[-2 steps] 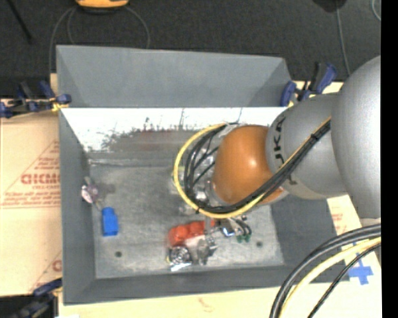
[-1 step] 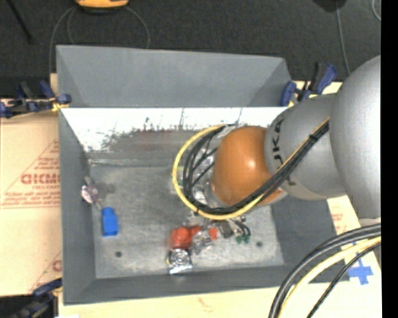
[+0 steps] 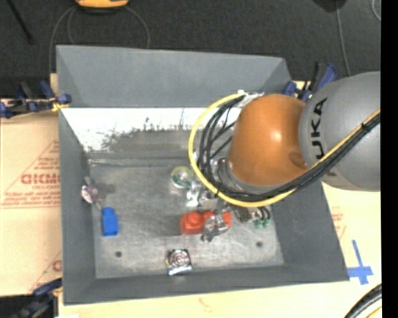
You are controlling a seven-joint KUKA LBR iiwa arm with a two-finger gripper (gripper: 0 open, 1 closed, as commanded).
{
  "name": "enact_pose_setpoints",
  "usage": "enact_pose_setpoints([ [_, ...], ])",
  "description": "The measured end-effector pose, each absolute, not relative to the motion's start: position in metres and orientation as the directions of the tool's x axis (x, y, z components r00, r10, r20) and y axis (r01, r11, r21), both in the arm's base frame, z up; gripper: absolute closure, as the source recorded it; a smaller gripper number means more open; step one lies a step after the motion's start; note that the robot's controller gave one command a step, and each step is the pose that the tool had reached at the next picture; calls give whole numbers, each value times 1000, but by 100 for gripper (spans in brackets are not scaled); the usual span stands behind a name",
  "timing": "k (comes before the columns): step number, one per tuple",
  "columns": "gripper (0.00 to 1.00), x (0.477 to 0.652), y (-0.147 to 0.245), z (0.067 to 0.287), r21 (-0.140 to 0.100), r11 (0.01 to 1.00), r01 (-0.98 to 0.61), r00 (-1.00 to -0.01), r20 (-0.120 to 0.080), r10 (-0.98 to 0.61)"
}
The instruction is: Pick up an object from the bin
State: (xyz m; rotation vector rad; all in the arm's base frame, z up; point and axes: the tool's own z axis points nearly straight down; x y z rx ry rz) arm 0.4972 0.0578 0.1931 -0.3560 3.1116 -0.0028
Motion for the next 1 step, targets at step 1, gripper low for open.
enact_pose_setpoints([
  [1,100,490,52,249,-4,891,-454,-891,-7,-454],
])
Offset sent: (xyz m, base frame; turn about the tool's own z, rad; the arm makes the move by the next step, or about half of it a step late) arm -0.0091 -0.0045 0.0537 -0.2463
